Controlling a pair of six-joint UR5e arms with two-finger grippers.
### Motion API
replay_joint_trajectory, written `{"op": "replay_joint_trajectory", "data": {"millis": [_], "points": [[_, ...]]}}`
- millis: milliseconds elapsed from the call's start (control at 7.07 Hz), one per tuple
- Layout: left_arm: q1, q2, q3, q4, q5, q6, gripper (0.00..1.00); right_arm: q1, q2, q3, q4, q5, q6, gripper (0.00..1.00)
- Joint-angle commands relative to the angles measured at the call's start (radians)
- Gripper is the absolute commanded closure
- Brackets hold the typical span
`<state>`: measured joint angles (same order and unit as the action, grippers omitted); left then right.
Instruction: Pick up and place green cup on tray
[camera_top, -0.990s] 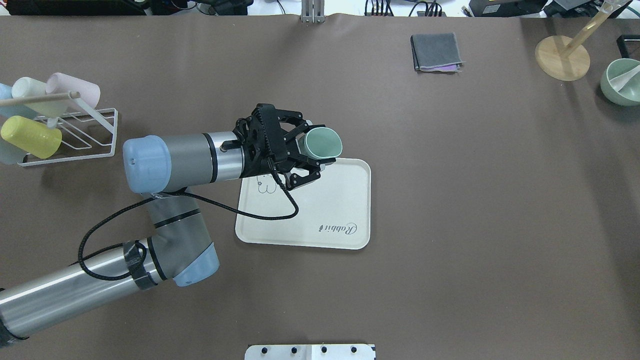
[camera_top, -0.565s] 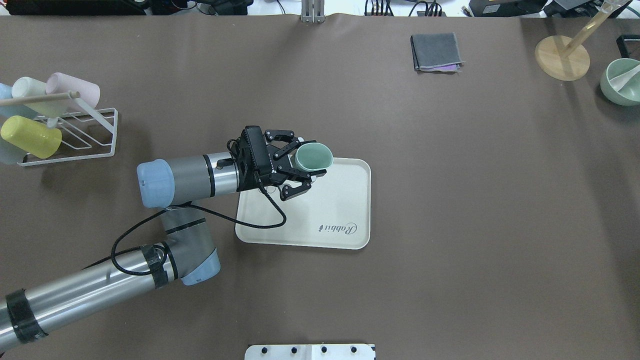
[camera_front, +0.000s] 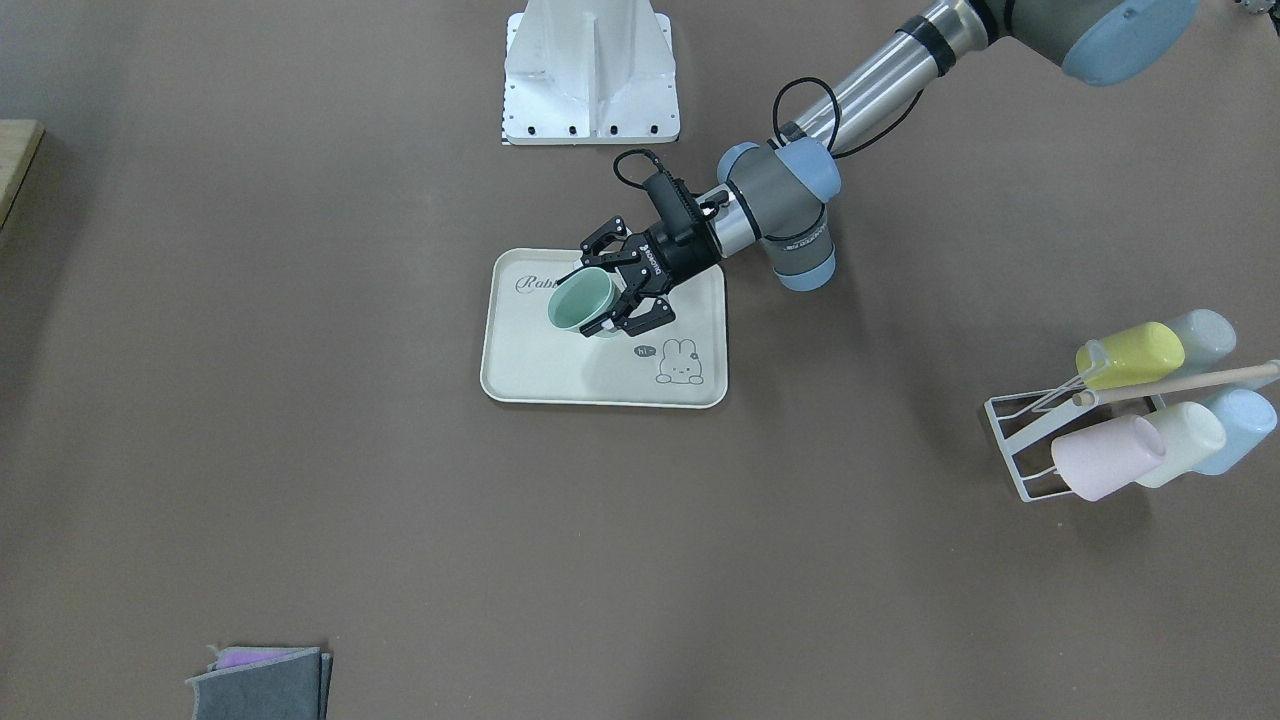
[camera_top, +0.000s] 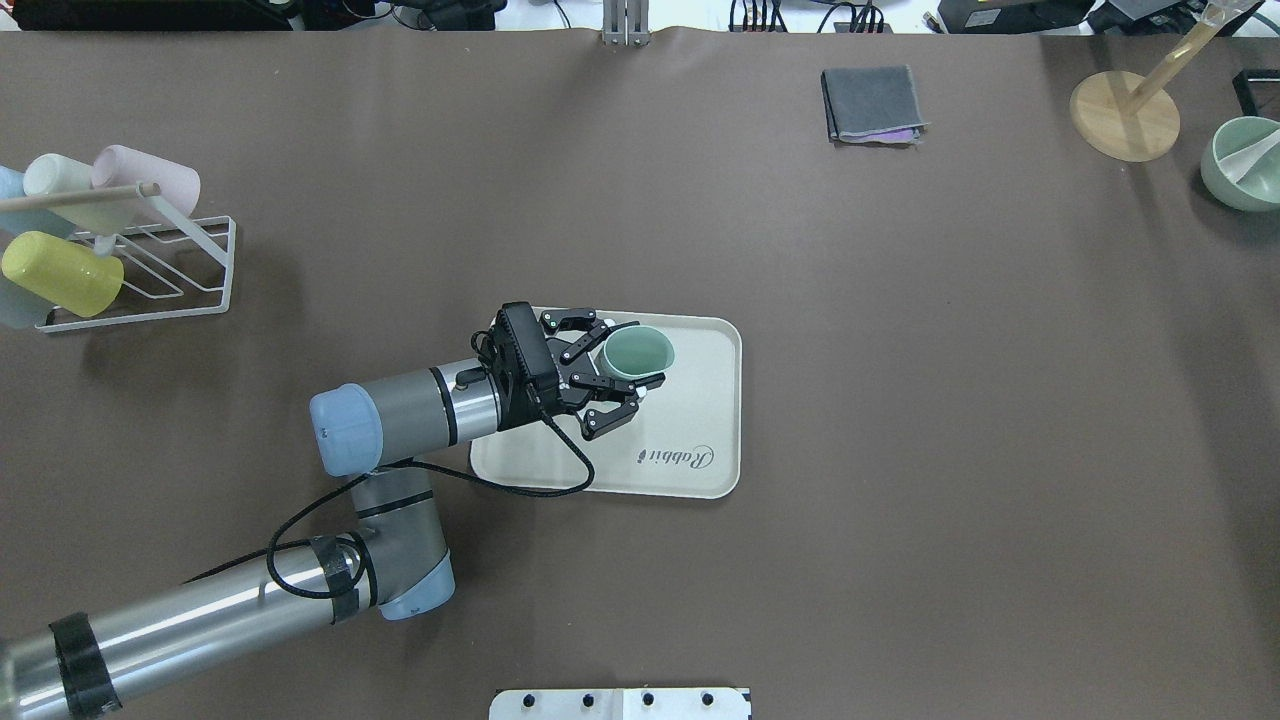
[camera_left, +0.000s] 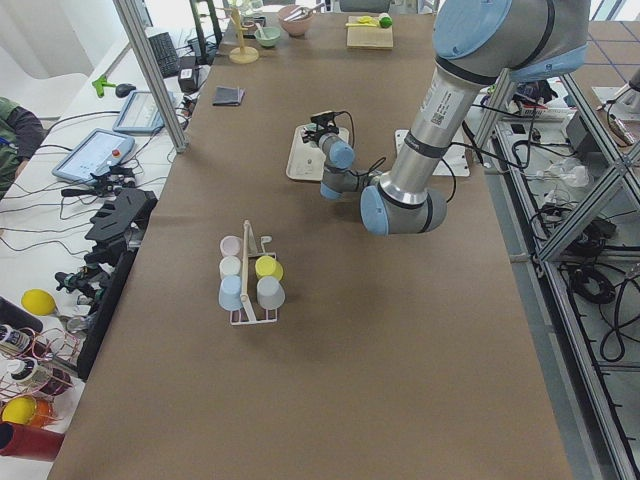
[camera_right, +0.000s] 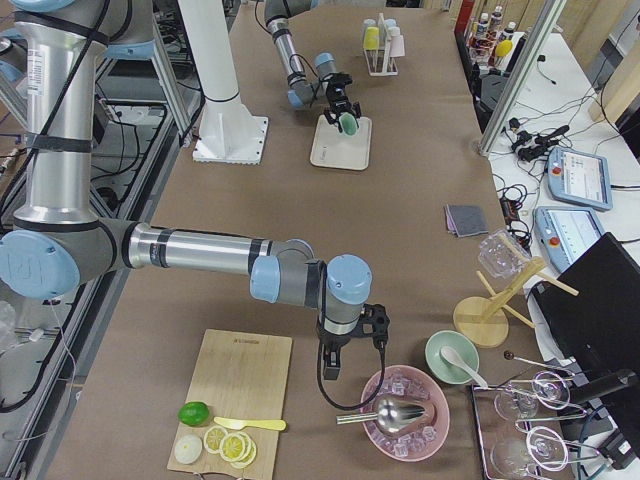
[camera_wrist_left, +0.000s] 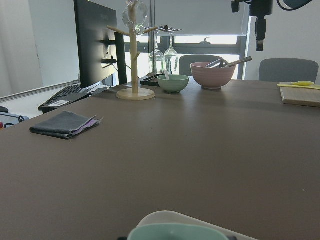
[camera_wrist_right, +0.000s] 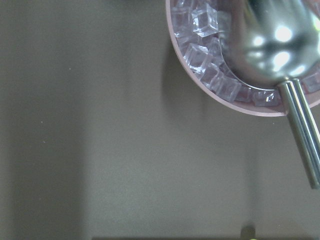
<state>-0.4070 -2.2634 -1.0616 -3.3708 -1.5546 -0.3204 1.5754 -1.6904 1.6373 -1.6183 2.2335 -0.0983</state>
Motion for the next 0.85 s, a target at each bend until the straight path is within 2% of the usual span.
{"op": "replay_joint_trajectory", "data": {"millis": [0,424,707], "points": [[0.013,-0.005,0.008,0.004,0.011,-0.005,0.62,0.0,0.0,-0.005,0.0,0.0,0.003,0.0],[0.017,-0.005,0.008,0.024,0.024,-0.006,0.61,0.0,0.001,-0.005,0.0,-0.003,0.005,0.0],[0.017,-0.007,0.008,0.025,0.069,-0.006,0.6,0.0,0.003,-0.013,0.0,-0.003,0.005,0.0]]}}
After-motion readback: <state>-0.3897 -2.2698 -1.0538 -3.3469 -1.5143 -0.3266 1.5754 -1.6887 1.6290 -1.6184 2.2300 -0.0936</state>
